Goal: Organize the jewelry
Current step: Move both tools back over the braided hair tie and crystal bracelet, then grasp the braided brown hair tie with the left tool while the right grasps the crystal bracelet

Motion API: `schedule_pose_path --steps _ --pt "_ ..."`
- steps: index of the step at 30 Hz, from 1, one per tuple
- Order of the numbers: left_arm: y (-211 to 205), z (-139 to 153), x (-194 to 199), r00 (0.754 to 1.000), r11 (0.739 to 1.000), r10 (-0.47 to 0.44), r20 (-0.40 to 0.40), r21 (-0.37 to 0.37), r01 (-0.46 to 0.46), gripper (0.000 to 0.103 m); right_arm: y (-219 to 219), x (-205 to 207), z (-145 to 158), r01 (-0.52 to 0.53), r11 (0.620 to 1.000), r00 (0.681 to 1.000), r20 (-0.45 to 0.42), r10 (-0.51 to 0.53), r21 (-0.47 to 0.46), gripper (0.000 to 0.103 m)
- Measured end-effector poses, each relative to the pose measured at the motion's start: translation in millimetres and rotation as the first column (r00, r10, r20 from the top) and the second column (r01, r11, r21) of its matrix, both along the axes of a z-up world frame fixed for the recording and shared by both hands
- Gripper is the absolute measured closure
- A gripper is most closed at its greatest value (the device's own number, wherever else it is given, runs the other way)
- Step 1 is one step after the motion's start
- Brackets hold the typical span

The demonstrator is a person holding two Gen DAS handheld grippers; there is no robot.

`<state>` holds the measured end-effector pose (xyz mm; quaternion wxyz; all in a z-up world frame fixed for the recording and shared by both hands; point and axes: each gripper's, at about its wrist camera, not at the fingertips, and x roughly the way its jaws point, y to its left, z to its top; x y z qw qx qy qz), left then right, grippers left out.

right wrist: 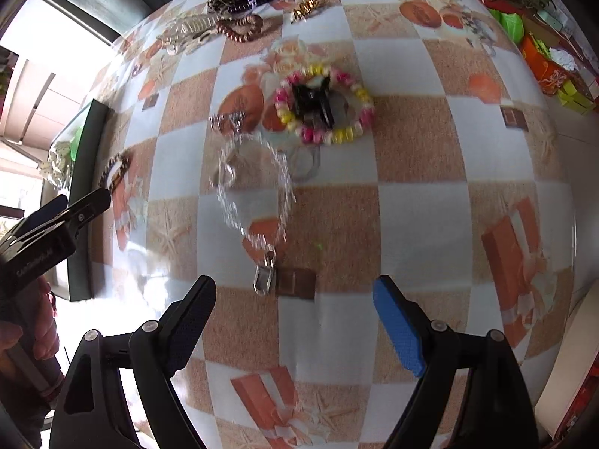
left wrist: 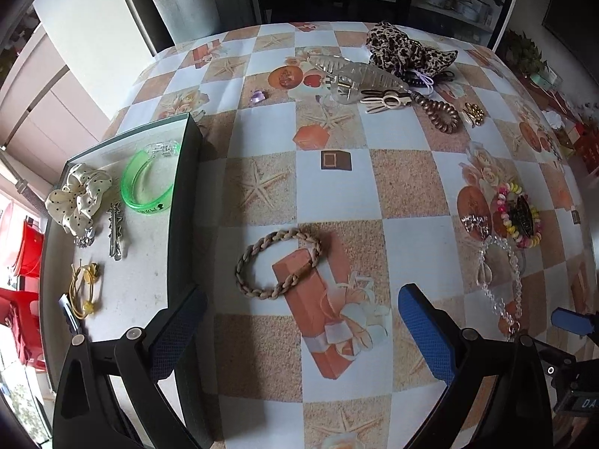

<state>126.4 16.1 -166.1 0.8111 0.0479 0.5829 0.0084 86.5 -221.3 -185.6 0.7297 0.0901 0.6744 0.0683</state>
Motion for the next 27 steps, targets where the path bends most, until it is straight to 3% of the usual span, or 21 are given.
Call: schedule_pose_path --steps 5,13,19,22,25,27 --pt "-1.9 -12.7 16.0 1.0 1.0 0.01 -0.005 0.015 -0.01 0.0 16.9 15.5 -6.8 -0.073 0.997 0.997 0.021 0.073 -0.024 0.015" --pt "2.7 -34.9 27.7 0.999 0.998 0.031 -0.03 0.047 -0.029 0.0 44.9 29.6 -15.8 -0.197 0.97 0.975 0.073 0.209 -0.143 0.015" --pt "17.4 -40.8 33.2 0.995 0.995 0.086 -0.056 -0.047 -0.088 0.0 61.8 35.8 -20.0 -0.254 0.941 0.955 0.097 0.281 -0.225 0.015" --pt "17.8 -40.0 33.1 0.995 0.995 0.082 -0.063 -0.054 -0.086 0.0 68.6 36.5 -20.0 -0.264 0.936 0.95 0.104 0.294 -0.232 0.019" --pt "15.1 -36.2 29.2 0.997 0.996 0.054 -0.057 -0.071 -0.058 0.013 74.8 35.5 -16.5 -0.275 0.933 0.945 0.114 0.307 -0.232 0.034" --pt "8.2 -31.4 25.6 0.999 0.997 0.015 -0.047 -0.073 -0.019 0.033 76.7 34.4 -13.4 -0.281 0.931 0.942 0.119 0.314 -0.231 0.046"
